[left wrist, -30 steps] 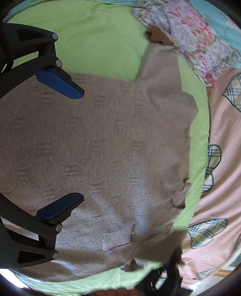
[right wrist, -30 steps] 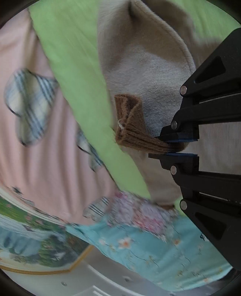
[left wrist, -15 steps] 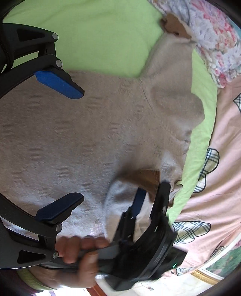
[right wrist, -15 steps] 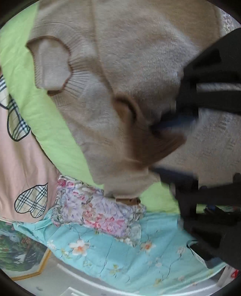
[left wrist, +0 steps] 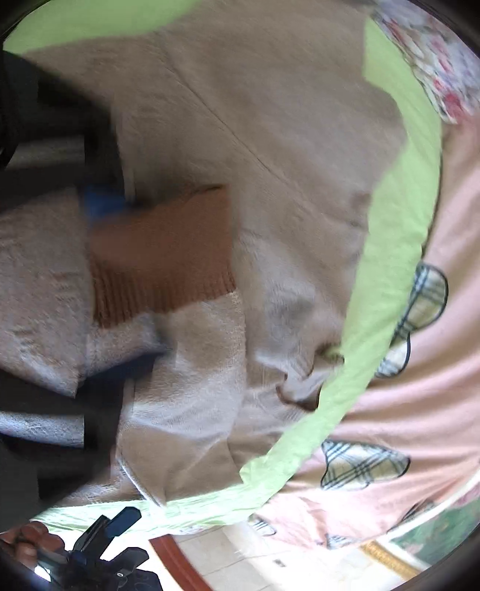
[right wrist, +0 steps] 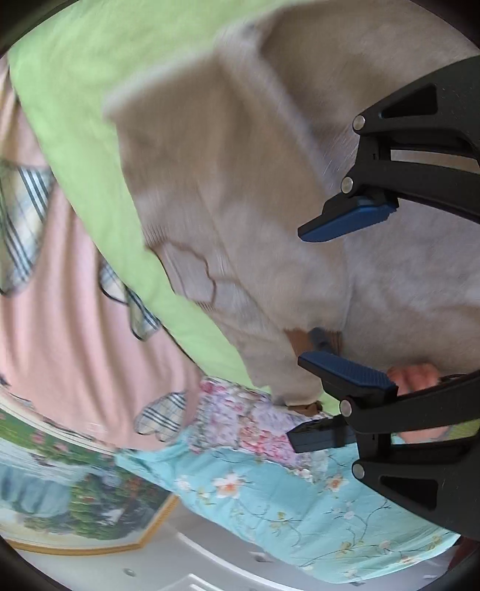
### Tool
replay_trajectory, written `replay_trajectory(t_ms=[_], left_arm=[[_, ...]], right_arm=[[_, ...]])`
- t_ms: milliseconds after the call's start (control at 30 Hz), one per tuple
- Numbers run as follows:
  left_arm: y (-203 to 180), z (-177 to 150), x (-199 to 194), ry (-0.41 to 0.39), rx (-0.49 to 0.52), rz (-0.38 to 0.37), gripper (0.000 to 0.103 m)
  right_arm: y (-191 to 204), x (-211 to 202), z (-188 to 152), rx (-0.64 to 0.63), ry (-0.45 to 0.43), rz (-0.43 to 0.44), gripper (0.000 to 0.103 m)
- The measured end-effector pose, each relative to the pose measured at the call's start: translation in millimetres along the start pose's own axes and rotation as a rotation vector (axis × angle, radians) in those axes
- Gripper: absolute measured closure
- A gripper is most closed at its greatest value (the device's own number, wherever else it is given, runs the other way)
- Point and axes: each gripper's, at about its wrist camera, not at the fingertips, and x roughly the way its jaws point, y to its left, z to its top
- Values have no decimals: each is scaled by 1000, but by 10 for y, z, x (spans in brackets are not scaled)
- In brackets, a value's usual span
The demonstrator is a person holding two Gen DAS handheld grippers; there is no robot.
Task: Fold small clothes
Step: 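Carry the cuff across the sweater body with the right tool and release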
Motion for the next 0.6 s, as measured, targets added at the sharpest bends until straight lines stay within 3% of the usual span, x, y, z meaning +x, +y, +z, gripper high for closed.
replay_trajectory(t_ms=[33,100,167,233,300,367,600], left_arm=[[-32,15,13,10,10,-5,97],[-70,22,-188,-39,31,2,98],[-51,39,-543,-153,54,5,97],[40,49,-627,-187,70,54,98],[229,59,-472,-122,50,111,98],[342,41,-415,-91,12,92,98],[476,-61,-424,-98,-52,109,98]], right_arm=[[-34,-75,-5,11,-20,-14,40],[-135,-244,19,22,-60,-51,40],[-219,-389,25,16,-95,-104,40],[-319,-522,89,11,-134,-170,40],[-430,-554,195,17,-147,-221,40],[-531,-522,316,26,-141,-261,40],[-671,0,669,-86,-13,-384,38]])
